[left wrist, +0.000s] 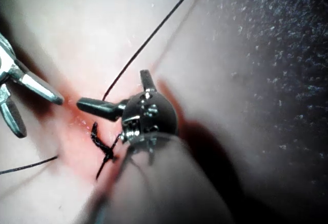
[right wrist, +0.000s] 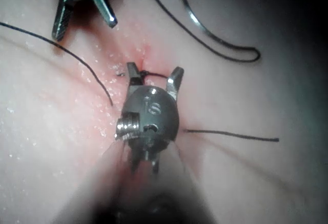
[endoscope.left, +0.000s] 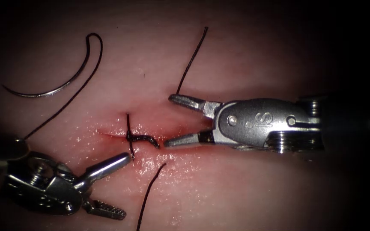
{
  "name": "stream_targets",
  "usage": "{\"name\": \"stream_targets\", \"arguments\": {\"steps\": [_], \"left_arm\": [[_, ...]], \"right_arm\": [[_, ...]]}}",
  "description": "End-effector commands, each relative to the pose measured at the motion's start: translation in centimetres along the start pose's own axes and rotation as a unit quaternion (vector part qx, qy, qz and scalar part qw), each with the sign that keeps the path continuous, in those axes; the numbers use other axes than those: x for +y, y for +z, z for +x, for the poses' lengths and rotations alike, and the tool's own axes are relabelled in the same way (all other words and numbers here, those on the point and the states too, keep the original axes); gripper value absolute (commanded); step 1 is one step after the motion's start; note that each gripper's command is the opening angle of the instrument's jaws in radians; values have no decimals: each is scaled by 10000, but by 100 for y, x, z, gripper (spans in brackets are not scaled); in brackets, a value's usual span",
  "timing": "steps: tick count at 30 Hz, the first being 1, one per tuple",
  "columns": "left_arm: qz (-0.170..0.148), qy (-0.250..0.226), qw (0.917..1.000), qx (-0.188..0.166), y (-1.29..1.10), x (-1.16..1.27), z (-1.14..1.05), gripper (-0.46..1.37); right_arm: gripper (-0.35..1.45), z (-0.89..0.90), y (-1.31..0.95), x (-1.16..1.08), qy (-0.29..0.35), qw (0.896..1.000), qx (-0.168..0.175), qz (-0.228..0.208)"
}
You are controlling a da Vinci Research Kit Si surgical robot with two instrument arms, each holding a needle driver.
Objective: Wound Closure
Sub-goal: Use the left gripper to grab a long length of suture
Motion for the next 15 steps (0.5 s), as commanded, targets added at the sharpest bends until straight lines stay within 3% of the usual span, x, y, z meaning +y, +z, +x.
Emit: {"name": "stream_targets", "arguments": {"steps": [1, 6, 15], "left_arm": [[-23, 6, 10000, 20, 2, 1, 0, 86], [-116, 216, 9997, 11, 10, 8, 0, 83], [-299, 318, 9990, 71, 27, 18, 12, 60]], "right_arm": [[81, 0, 0, 0, -3, 10000, 2, 13], [81, 0, 0, 0, -2, 10000, 1, 12], [81, 0, 0, 0, -2, 10000, 1, 13]]}}
